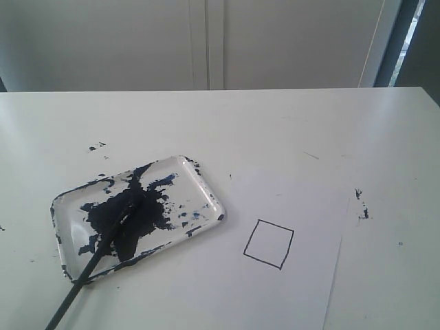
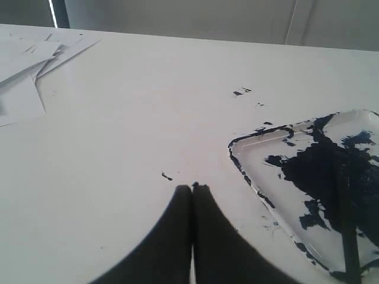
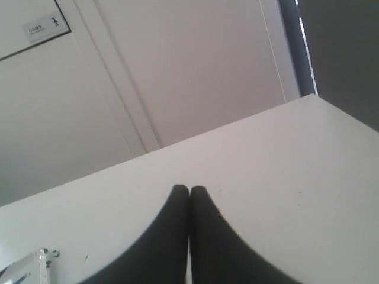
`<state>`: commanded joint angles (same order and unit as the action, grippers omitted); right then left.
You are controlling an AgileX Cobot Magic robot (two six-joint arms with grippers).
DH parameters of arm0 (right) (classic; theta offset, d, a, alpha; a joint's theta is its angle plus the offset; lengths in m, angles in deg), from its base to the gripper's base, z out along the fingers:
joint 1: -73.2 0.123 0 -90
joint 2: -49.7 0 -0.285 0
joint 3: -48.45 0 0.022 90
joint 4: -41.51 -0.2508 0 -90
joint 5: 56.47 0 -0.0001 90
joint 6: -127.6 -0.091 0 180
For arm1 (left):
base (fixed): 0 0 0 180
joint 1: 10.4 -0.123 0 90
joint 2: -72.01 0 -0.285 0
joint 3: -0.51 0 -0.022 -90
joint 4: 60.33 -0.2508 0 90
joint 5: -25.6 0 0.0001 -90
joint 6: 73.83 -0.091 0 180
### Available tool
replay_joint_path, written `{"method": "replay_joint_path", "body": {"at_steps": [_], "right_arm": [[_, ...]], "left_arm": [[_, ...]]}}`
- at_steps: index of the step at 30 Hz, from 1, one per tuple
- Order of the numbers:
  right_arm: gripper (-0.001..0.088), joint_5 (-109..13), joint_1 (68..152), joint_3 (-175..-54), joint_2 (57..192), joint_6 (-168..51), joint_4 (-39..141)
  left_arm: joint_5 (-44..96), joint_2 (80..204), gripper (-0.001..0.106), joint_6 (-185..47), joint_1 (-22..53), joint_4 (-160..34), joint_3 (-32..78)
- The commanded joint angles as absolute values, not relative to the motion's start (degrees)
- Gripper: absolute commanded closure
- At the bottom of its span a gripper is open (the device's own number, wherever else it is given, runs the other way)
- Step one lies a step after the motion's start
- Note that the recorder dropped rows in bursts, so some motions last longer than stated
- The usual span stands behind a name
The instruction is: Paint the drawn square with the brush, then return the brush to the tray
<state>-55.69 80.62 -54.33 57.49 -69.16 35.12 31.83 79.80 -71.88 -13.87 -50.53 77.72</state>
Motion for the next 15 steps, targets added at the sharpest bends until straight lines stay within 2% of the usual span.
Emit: {"method": "replay_joint_path", "body": {"at_steps": [15], "right_arm": [[0.0868, -61.2, 80.6, -54.3, 57.5, -73.7, 34.4]], "left_arm": [[26.8, 79.8, 0.105, -60.5, -13.9, -49.7, 77.7]]}}
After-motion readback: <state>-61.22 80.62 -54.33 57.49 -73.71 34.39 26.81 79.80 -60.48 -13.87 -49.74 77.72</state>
